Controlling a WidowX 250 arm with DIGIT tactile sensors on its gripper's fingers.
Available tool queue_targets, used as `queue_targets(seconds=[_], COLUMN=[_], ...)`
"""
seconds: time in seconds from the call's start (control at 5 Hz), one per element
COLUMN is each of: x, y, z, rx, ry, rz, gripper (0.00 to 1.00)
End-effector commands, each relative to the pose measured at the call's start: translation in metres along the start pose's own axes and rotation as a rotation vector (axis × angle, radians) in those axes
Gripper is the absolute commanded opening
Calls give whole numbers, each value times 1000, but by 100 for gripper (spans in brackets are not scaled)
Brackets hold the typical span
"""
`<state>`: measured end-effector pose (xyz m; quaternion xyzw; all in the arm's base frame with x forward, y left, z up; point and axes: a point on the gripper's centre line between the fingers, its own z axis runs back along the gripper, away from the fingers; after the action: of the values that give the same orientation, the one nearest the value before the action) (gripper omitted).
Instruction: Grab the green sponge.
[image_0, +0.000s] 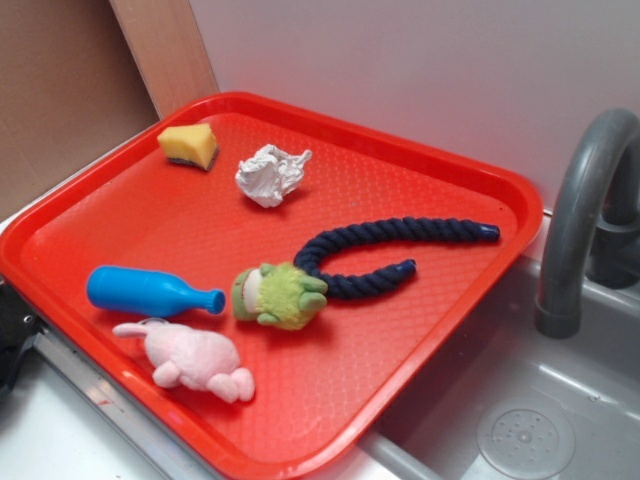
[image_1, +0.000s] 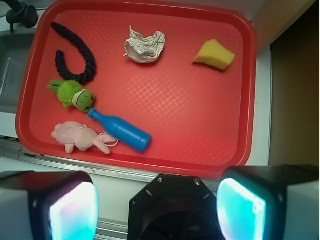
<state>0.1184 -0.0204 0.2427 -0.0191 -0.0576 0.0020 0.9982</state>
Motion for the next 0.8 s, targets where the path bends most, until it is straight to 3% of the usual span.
queue_targets(seconds=[0.0,0.2,0.4,0.6], x=[0,14,34,46], y=[0,17,38,60], z=[0,10,10,-8], rx=[0,-8,-47,-35], ry=[0,-37,43,87], rz=[0,251,516,771], gripper=[100,100,100,100])
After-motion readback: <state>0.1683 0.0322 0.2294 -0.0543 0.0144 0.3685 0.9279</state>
